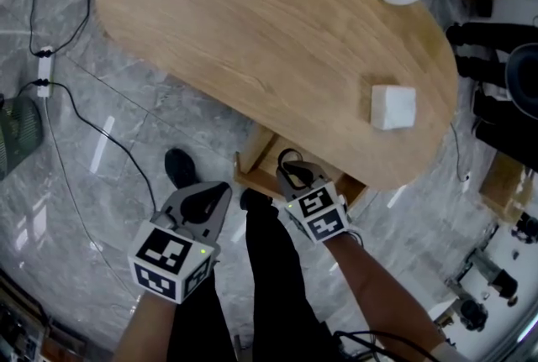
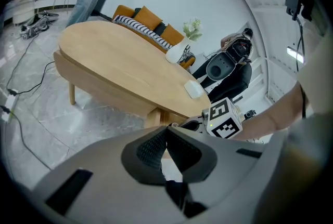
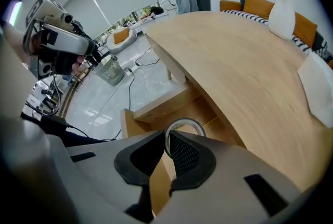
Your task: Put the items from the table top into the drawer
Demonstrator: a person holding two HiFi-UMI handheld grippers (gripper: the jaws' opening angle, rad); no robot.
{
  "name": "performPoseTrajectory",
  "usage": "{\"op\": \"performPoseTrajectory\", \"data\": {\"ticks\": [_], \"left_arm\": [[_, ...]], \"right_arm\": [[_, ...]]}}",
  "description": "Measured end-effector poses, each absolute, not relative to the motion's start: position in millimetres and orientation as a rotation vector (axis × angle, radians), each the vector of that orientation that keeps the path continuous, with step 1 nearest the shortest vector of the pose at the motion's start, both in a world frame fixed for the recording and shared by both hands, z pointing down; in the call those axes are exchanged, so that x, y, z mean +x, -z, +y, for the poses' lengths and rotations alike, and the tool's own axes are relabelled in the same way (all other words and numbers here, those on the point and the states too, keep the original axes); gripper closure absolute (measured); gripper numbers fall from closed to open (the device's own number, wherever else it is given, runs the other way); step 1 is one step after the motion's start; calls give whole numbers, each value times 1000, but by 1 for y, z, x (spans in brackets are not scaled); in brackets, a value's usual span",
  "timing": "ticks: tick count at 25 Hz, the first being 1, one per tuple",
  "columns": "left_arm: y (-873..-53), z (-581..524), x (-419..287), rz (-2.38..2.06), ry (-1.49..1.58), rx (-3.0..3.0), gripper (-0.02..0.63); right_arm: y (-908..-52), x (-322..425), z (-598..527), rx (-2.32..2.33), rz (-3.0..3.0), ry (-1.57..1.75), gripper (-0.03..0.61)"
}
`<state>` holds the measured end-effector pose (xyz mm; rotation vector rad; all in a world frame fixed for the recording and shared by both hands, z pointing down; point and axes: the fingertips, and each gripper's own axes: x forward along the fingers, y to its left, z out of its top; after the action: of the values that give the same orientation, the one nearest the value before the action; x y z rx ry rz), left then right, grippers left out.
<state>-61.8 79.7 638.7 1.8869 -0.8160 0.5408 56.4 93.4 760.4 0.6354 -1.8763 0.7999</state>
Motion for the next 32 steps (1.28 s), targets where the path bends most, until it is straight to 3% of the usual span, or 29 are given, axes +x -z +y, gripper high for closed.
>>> {"op": "performPoseTrajectory", "data": {"ticks": [10, 13, 21, 32], "left_arm": [[-651, 83, -63, -809, -543, 1885, 612], [-651, 86, -60, -802, -548, 1884, 612], [-649, 93, -54, -789, -569, 1891, 612], [-630, 80, -40, -800, -602, 1899, 612]], "right_arm": [[-780, 59, 89, 729, -1836, -904, 522], [-782, 58, 91, 738, -1828, -934, 469], [-760, 57, 98, 729, -1877, -951, 469], [-707, 72, 85, 780, -1964, -922, 525]]}}
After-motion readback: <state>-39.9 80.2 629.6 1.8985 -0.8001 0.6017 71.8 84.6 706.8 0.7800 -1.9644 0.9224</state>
